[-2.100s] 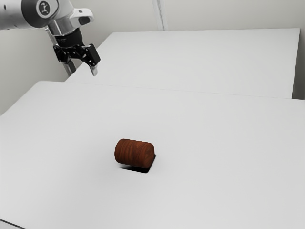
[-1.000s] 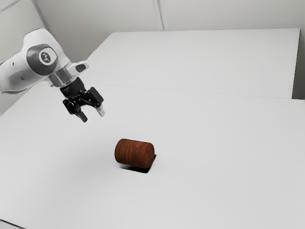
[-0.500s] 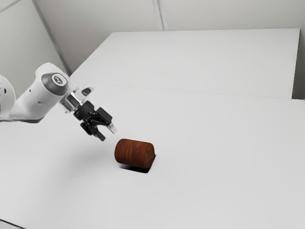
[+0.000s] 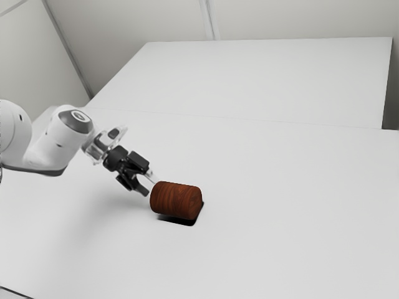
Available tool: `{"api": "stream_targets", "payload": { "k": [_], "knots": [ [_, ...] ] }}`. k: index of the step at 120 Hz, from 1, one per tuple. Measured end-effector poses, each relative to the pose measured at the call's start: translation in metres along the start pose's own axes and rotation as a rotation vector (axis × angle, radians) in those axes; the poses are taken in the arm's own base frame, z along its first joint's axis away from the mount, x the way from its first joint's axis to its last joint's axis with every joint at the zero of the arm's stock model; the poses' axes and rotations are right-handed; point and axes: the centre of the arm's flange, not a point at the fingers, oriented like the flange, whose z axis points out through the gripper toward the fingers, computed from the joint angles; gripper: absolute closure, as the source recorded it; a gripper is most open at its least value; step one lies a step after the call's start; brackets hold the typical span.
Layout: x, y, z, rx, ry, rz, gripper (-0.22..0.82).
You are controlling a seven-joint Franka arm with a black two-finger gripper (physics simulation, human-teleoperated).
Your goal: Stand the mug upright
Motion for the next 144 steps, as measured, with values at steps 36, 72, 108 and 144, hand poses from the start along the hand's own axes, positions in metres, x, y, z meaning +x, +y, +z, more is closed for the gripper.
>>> {"api": "stream_targets", "payload": {
  "k": [36,72,108,144],
  "knots": [
    [-0.002,-0.002,0.019,-0.133,-0.012,0.020,0.03],
    [-0.001,-0.009,0.031,-0.192,-0.018,0.036,0.18],
    [0.000,-0.006,0.034,-0.215,-0.013,0.065,0.56],
    [0.002,0.000,0.034,-0.214,-0.009,0.094,0.73]
  ]
}}
